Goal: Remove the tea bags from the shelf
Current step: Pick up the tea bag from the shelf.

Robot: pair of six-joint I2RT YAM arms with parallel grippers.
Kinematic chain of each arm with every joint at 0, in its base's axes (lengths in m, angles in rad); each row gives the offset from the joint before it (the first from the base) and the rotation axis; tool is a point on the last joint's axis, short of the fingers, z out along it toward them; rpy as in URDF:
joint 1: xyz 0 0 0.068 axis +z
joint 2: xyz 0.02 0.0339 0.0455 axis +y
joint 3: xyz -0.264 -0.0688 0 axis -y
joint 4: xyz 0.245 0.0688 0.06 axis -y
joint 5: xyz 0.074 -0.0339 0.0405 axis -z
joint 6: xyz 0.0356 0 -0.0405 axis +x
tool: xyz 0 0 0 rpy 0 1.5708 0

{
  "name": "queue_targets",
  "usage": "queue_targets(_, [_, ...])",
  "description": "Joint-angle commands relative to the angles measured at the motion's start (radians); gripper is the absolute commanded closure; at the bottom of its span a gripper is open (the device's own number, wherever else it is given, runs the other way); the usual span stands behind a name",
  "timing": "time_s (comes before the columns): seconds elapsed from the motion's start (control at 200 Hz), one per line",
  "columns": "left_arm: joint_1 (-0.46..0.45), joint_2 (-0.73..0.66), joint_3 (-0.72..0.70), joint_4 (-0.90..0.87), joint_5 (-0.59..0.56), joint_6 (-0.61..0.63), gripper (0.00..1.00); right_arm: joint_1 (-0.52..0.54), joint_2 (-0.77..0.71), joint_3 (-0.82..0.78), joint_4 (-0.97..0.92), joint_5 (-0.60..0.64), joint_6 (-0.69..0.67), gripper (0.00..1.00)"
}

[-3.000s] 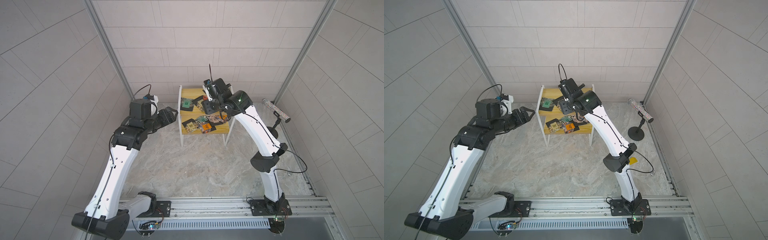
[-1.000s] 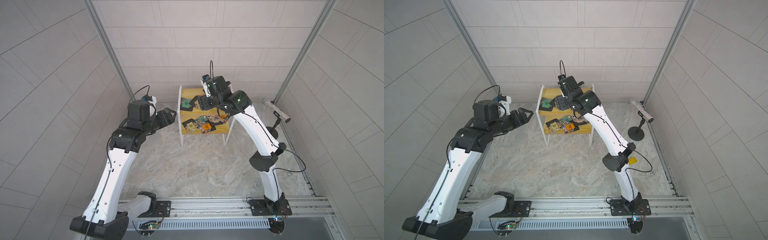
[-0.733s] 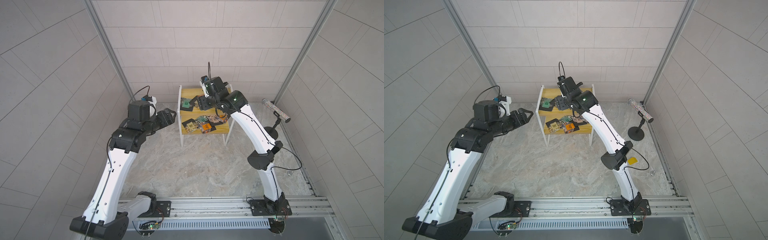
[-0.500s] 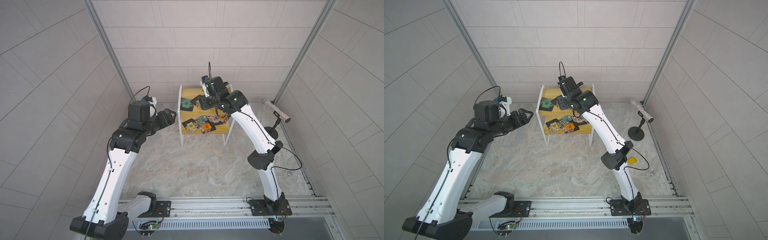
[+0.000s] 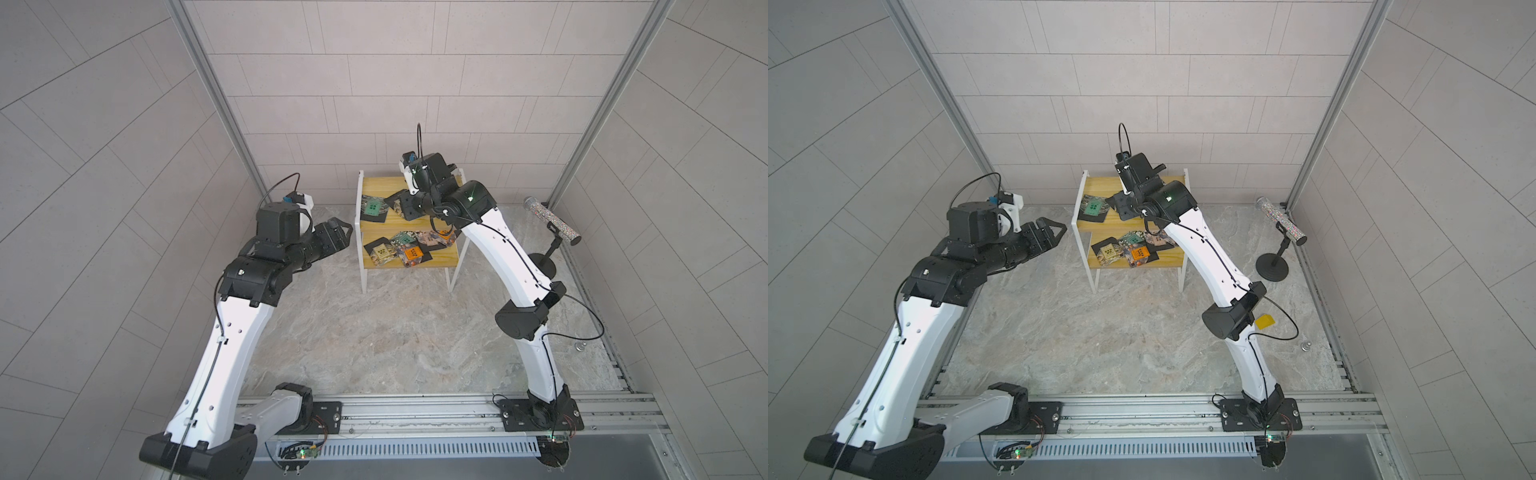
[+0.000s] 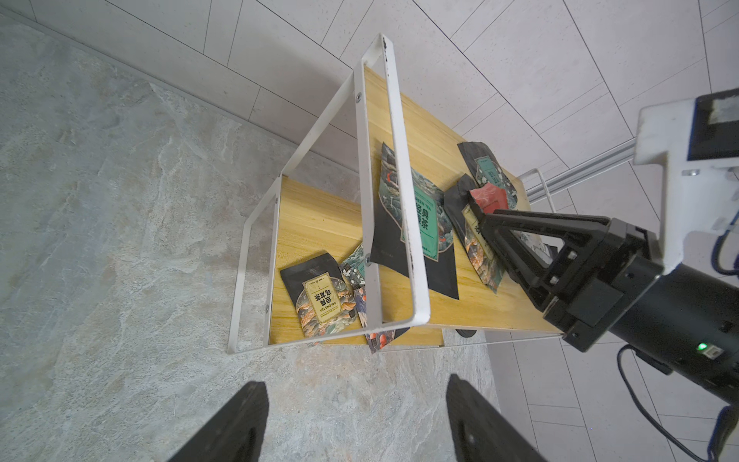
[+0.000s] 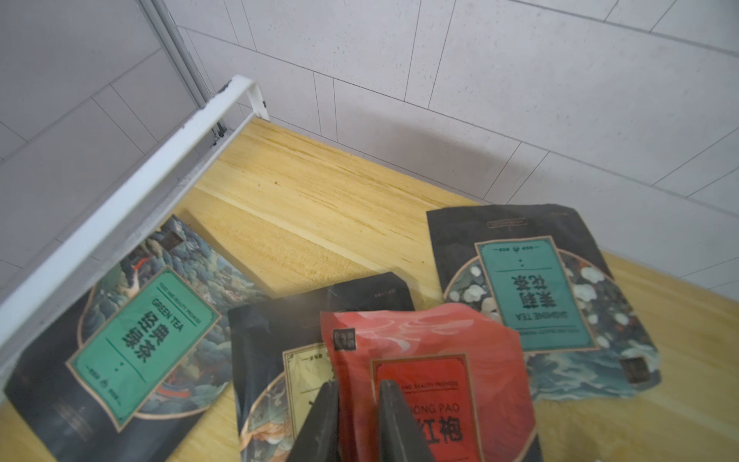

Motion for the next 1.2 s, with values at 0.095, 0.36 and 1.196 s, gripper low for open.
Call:
queue_targets(0.095, [-0.006,-0.018,-0.009,0.012,-0.006,0.007,0.22,-0.002,-0.017,-0.006,-0.034,-0.019,0.003,0.87])
queue_targets(0.36, [-0.005,-0.016,-0.006,0.012,-0.009,0.008,0.22,0.006,-0.052,-0.005,-0.002,-0.021,-0.017,0.96])
queue_targets(1.196, [-0.006,-0.024,-0.006,0.0,-0.045,0.027,0.22,0.028,-0.202,-0.042,0.019,-0.027,-0.055,1.0])
